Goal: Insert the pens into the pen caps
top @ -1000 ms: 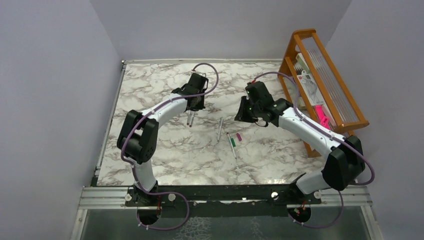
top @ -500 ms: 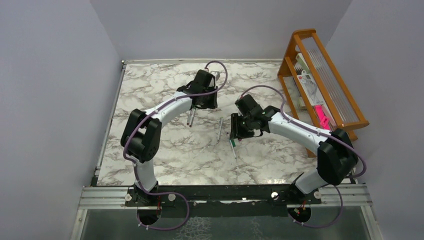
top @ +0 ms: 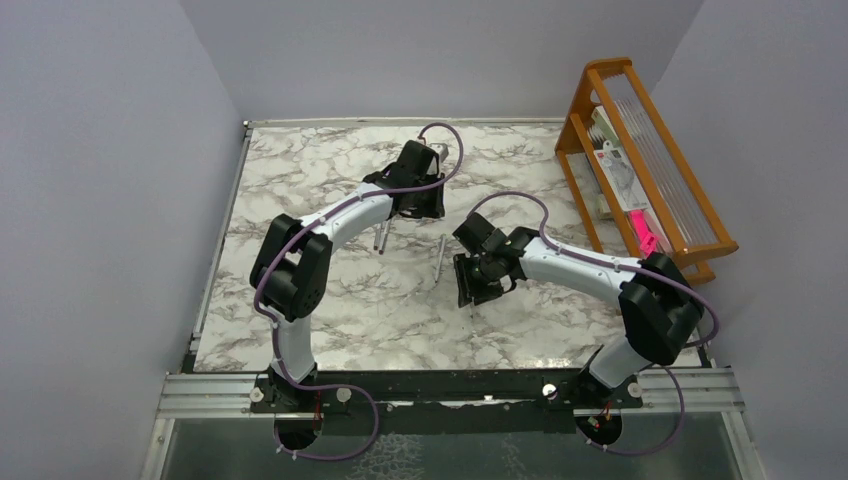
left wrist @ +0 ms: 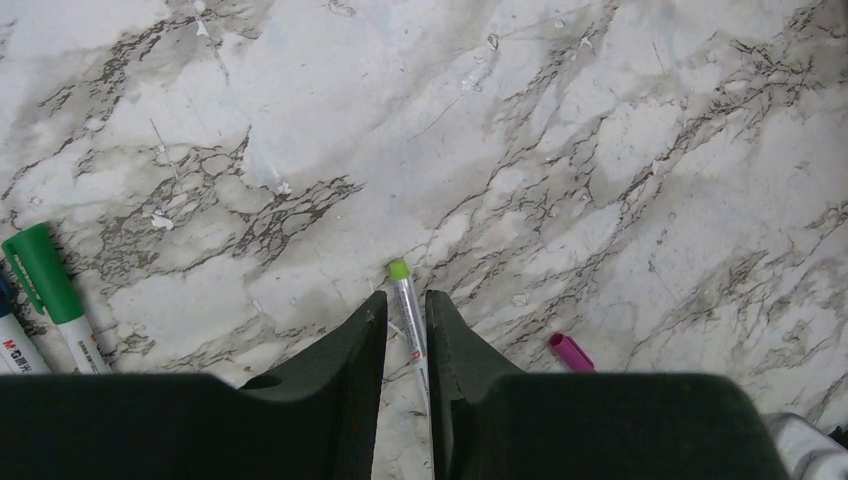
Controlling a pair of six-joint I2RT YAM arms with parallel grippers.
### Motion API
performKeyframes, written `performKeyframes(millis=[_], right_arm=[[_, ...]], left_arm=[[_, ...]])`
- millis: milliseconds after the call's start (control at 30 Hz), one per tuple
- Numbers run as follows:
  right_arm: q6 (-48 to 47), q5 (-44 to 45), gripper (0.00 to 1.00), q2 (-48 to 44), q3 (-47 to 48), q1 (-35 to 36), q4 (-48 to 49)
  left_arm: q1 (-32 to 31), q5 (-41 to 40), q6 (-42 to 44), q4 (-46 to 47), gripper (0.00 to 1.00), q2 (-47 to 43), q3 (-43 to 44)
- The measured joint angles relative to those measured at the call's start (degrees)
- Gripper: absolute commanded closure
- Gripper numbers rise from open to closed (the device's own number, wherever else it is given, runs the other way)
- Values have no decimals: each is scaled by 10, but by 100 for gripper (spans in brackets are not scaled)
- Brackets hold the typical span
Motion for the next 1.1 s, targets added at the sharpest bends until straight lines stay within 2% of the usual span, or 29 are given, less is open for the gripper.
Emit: performKeyframes(millis=[433, 600, 633, 833, 933, 1100], right_arm=[[1, 36, 64, 72, 6, -1, 0], [-1, 38, 71, 80, 6, 0, 0], [-2, 38, 78, 80, 6, 0, 0], [-13, 40, 88, 80, 5, 0, 4], [-17, 43, 98, 80, 5, 0, 5], [-23, 51, 99, 78, 5, 0, 4]], left_arm=[[62, 18, -48, 19, 77, -5, -68], [64, 21, -51, 24, 77, -17, -69], [64, 23, -51, 26, 77, -18, -69], [66, 35, -52, 32, 76, -21, -69], [69, 38, -52, 35, 76, -22, -73], [76, 44, -52, 37, 75, -28, -81]])
